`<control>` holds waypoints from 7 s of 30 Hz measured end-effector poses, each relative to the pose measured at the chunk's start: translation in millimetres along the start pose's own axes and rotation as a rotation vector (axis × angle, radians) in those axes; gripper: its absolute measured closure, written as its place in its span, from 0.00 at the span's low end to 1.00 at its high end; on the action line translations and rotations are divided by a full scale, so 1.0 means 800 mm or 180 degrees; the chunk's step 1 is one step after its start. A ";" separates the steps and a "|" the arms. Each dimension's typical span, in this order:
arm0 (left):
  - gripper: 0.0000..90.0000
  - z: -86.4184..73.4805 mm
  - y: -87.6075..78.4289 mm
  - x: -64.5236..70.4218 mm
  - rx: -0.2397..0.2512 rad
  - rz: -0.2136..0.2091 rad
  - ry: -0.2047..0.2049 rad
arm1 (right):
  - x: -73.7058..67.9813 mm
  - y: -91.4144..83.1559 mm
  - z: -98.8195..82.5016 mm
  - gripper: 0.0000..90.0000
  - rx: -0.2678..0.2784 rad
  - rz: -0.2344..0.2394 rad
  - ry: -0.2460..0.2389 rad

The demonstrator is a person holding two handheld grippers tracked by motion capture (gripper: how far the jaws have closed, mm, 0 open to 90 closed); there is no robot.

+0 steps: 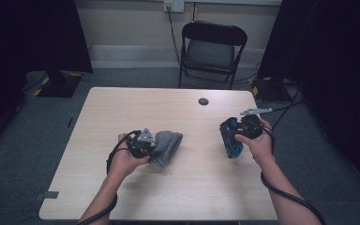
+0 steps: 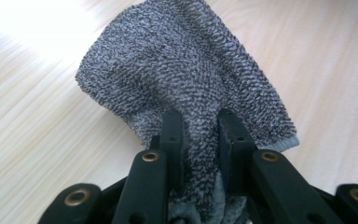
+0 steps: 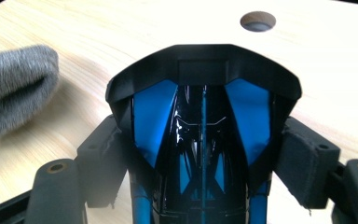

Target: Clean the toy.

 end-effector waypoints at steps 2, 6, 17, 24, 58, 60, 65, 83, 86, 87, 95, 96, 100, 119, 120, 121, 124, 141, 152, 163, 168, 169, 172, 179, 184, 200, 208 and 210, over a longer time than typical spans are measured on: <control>0.83 -0.005 -0.006 -0.008 -0.0024 0.0051 -0.0031 | 0.004 -0.001 -0.003 0.28 -0.0033 -0.0031 0.0017; 0.83 -0.013 -0.011 -0.017 -0.0063 0.0127 -0.0058 | 0.014 -0.001 -0.009 0.28 -0.0121 -0.0082 0.0035; 0.83 -0.031 -0.016 -0.040 -0.0064 0.0283 -0.0143 | 0.030 0.011 -0.020 0.28 -0.0261 -0.0203 -0.0038; 0.82 -0.044 -0.012 -0.055 -0.0032 0.0341 -0.0254 | 0.035 0.026 -0.022 0.28 -0.0282 -0.0195 0.0021; 0.76 -0.061 -0.002 -0.059 0.0134 0.0326 -0.0370 | 0.026 0.102 -0.041 0.28 -0.0598 -0.0453 -0.0161; 0.75 -0.061 -0.001 -0.059 0.0142 0.0335 -0.0350 | 0.026 0.103 -0.041 0.28 -0.0606 -0.0458 -0.0166; 0.73 -0.062 0.000 -0.058 0.0167 0.0326 -0.0371 | 0.025 0.106 -0.040 0.28 -0.0617 -0.0488 -0.0190; 0.58 -0.059 0.003 -0.057 0.0170 0.0404 -0.0275 | 0.025 0.112 -0.040 0.27 -0.0605 -0.0474 -0.0255; 0.56 -0.060 0.002 -0.057 0.0185 0.0414 -0.0277 | 0.025 0.112 -0.040 0.27 -0.0615 -0.0466 -0.0287; 0.56 -0.060 0.002 -0.057 0.0189 0.0416 -0.0272 | 0.025 0.112 -0.040 0.27 -0.0622 -0.0463 -0.0288; 0.46 -0.061 0.002 -0.056 0.0227 0.0441 -0.0314 | 0.024 0.111 -0.040 0.26 -0.0618 -0.0478 -0.0312; 0.45 -0.061 0.002 -0.056 0.0235 0.0435 -0.0330 | 0.024 0.111 -0.040 0.25 -0.0606 -0.0466 -0.0304; 0.39 -0.062 -0.002 -0.057 0.0252 0.0447 -0.0398 | 0.026 0.110 -0.038 0.24 -0.0615 -0.0450 -0.0323; 0.24 -0.051 -0.021 -0.055 0.0395 0.0470 -0.0515 | 0.017 0.084 -0.013 0.17 -0.0440 -0.0324 -0.0228; 0.23 -0.050 -0.023 -0.055 0.0398 0.0486 -0.0509 | 0.016 0.083 -0.013 0.17 -0.0430 -0.0311 -0.0231; 0.22 -0.049 -0.024 -0.055 0.0421 0.0480 -0.0522 | 0.015 0.082 -0.012 0.17 -0.0420 -0.0290 -0.0204; 0.19 -0.046 -0.027 -0.055 0.0448 0.0487 -0.0528 | 0.011 0.078 -0.008 0.17 -0.0379 -0.0253 -0.0199; 0.18 -0.017 -0.035 -0.034 0.0601 0.0276 -0.0426 | -0.029 0.056 0.001 0.17 -0.0248 -0.0037 -0.0380; 0.18 -0.011 -0.032 -0.023 0.0616 0.0215 -0.0396 | -0.045 0.044 0.002 0.17 -0.0164 0.0078 -0.0418; 0.18 -0.014 -0.023 -0.005 0.0576 0.0118 -0.0395 | -0.067 0.037 0.000 0.17 -0.0103 0.0213 -0.0488; 0.18 -0.014 -0.018 0.004 0.0561 0.0078 -0.0362 | -0.075 0.036 -0.001 0.17 -0.0089 0.0248 -0.0536; 0.18 -0.014 -0.016 0.008 0.0547 0.0058 -0.0371 | -0.078 0.035 -0.001 0.17 -0.0089 0.0268 -0.0554; 0.18 -0.013 -0.013 0.013 0.0518 0.0043 -0.0334 | -0.086 0.035 -0.003 0.17 -0.0086 0.0318 -0.0598; 0.18 -0.013 -0.005 0.030 0.0464 -0.0015 -0.0295 | -0.102 0.033 -0.012 0.17 -0.0095 0.0419 -0.0690; 0.18 -0.011 0.002 0.042 0.0462 -0.0066 -0.0287 | -0.107 0.029 -0.017 0.17 -0.0090 0.0472 -0.0698; 0.18 -0.015 0.027 0.065 0.0358 -0.0220 -0.0193 | -0.129 0.024 -0.038 0.17 -0.0127 0.0634 -0.0875; 0.18 -0.019 0.036 0.069 0.0330 -0.0251 -0.0186 | -0.135 0.026 -0.050 0.17 -0.0169 0.0656 -0.0943; 0.18 -0.021 0.038 0.071 0.0307 -0.0257 -0.0175 | -0.137 0.026 -0.053 0.17 -0.0168 0.0673 -0.0956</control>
Point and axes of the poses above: each handheld gripper's, and its own axes: y roughly forward along the jaws, z roughly out of its top, x roughly to its right, the point moved 6 cm from there along y, roughly forward along the jaws, and after that the axes turned 9 degrees about -z, right-handed, at the moved point
